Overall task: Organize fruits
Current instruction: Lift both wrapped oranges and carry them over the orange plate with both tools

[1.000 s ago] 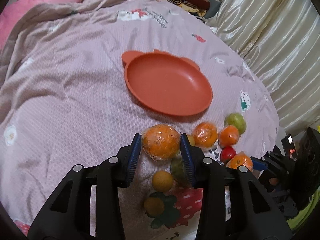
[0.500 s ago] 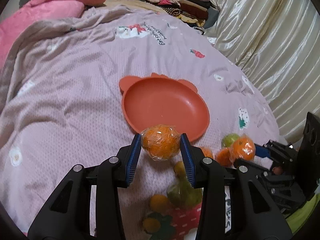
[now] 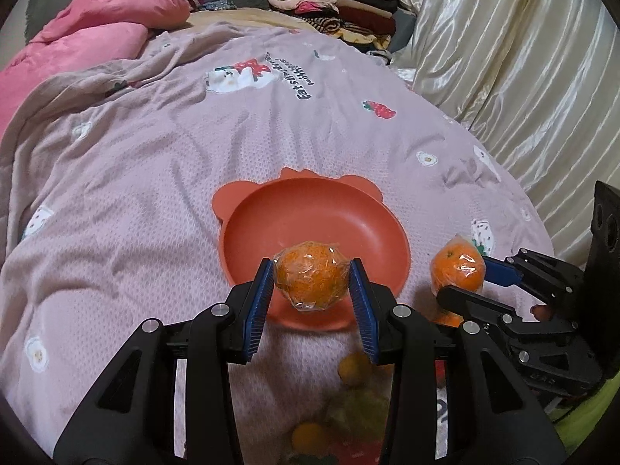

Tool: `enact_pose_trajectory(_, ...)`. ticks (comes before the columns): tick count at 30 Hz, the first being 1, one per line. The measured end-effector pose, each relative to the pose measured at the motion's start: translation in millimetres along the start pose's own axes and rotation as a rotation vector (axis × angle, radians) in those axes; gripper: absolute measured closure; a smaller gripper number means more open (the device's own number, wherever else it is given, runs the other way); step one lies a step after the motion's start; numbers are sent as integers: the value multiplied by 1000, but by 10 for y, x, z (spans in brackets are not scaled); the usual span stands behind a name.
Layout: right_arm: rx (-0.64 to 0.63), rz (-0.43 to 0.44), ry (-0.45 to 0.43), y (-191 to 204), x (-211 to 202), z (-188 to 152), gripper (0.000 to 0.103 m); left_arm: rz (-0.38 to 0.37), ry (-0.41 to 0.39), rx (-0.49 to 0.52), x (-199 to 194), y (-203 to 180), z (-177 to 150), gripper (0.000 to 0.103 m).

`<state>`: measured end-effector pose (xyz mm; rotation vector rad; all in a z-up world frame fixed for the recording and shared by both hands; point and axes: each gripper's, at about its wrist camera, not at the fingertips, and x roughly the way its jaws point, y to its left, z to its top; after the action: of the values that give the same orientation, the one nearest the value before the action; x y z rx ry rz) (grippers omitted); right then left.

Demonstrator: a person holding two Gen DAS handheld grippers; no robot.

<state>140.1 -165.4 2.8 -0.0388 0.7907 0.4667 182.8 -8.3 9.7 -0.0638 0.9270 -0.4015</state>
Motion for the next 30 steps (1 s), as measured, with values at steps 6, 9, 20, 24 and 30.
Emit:
enact_pose_trajectory(6, -12, -3, 2, -19, 73, 87, 64, 13, 25, 17, 178, 29, 88, 71)
enact_pose_trajectory(9, -23, -6, 1, -28, 110, 126, 64, 18, 32, 22, 249, 45, 108, 71)
enact_pose_trajectory(20, -93, -9, 33, -18, 360, 278, 64, 42, 35, 45, 304, 75, 79, 71)
enact_pose_trajectory(24, -129, -8, 56, 18, 448, 276, 64, 47, 34, 49, 309, 93, 77, 71)
enact_pose_trajectory(30, -154, 1, 75, 50, 522, 273, 64, 32, 52, 43, 354, 94, 58, 71)
